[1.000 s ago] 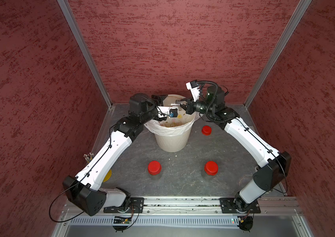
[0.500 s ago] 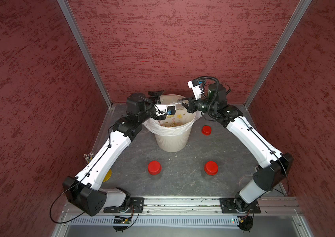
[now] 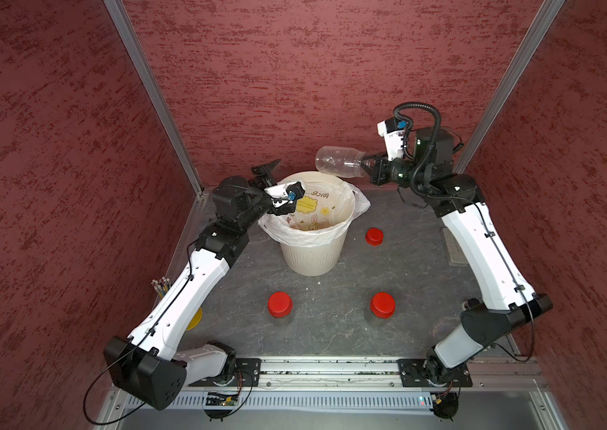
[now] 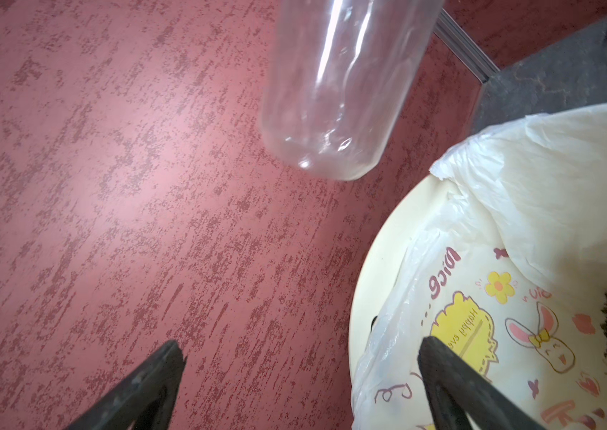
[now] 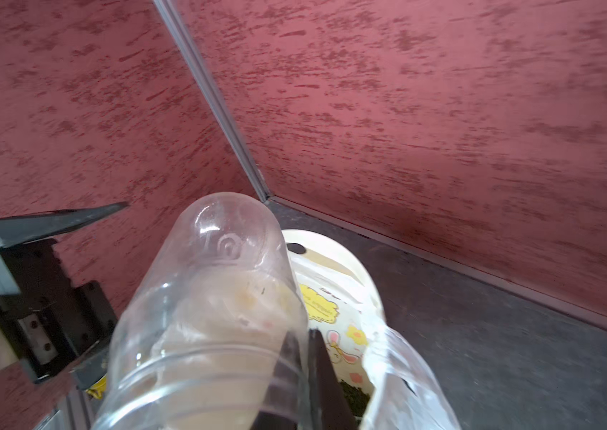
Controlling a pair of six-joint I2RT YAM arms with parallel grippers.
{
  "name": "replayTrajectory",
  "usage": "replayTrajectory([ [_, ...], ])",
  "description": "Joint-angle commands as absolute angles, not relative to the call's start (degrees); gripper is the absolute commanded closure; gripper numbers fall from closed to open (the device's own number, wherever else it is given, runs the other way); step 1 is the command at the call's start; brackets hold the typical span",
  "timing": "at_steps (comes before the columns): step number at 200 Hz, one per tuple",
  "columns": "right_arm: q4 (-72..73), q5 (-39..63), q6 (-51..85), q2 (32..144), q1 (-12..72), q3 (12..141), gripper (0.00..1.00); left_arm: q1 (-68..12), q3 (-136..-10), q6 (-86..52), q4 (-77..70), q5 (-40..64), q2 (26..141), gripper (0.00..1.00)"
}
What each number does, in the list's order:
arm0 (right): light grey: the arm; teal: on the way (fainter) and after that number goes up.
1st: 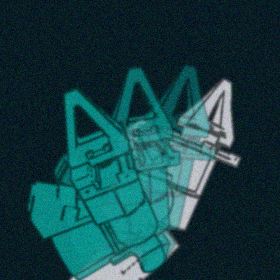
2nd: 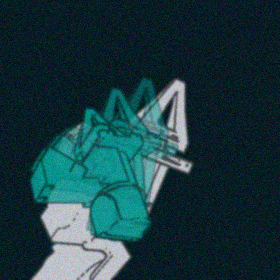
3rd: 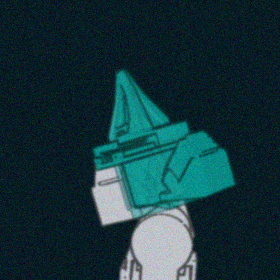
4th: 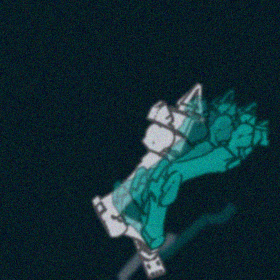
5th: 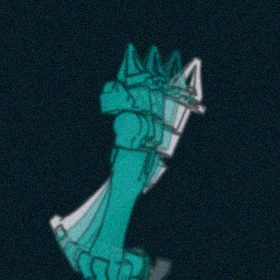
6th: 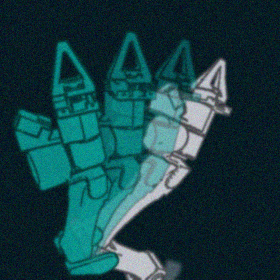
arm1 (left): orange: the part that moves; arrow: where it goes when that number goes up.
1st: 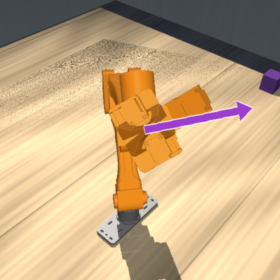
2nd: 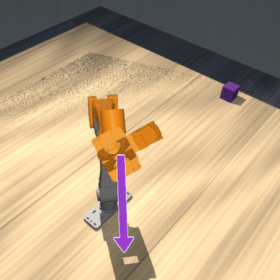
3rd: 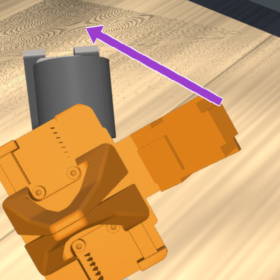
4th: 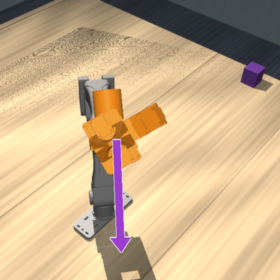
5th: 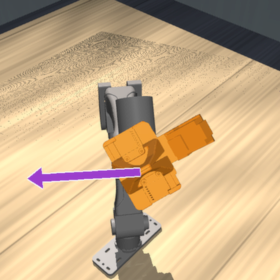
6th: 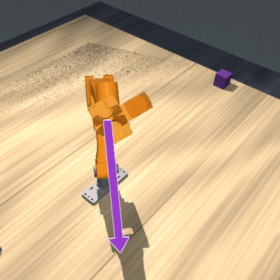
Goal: Empty moldy tea leaves from jars
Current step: Place the jar at the center of the board.
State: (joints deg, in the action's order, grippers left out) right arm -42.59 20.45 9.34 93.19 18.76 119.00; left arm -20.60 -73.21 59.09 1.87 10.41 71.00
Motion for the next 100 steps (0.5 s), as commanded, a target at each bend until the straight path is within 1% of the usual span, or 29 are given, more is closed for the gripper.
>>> replayTrajectory([
  [1, -49.9, 15.4, 8.1, 90.6, 14.9, 120.8, 1.00, -19.9, -72.7, 49.3, -5.1, 7.8, 69.9, 0.00],
  [21, -51.9, 16.1, 8.7, 89.7, 10.2, 120.6, 1.00, -18.7, -71.9, 41.0, -9.0, 8.9, 68.6, 0.00],
  [41, -53.6, 16.6, 9.3, 89.5, 6.8, 118.7, 1.00, -16.2, -71.4, 29.1, -11.1, 12.1, 67.2, 0.00],
  [58, -54.6, 13.9, 9.8, 89.5, 5.3, 115.5, 1.00, -14.1, -71.4, 20.3, -11.1, 14.0, 66.6, 0.00],
  [78, -54.8, 11.7, 9.8, 89.0, 3.8, 110.9, 1.00, -12.5, -71.2, 15.8, -9.9, 18.3, 65.9, 0.00],
  [100, -55.4, 7.1, 9.8, 88.9, 3.1, 106.9, 1.00, -12.2, -71.1, 15.0, -8.2, 20.0, 65.5, 0.00],
])
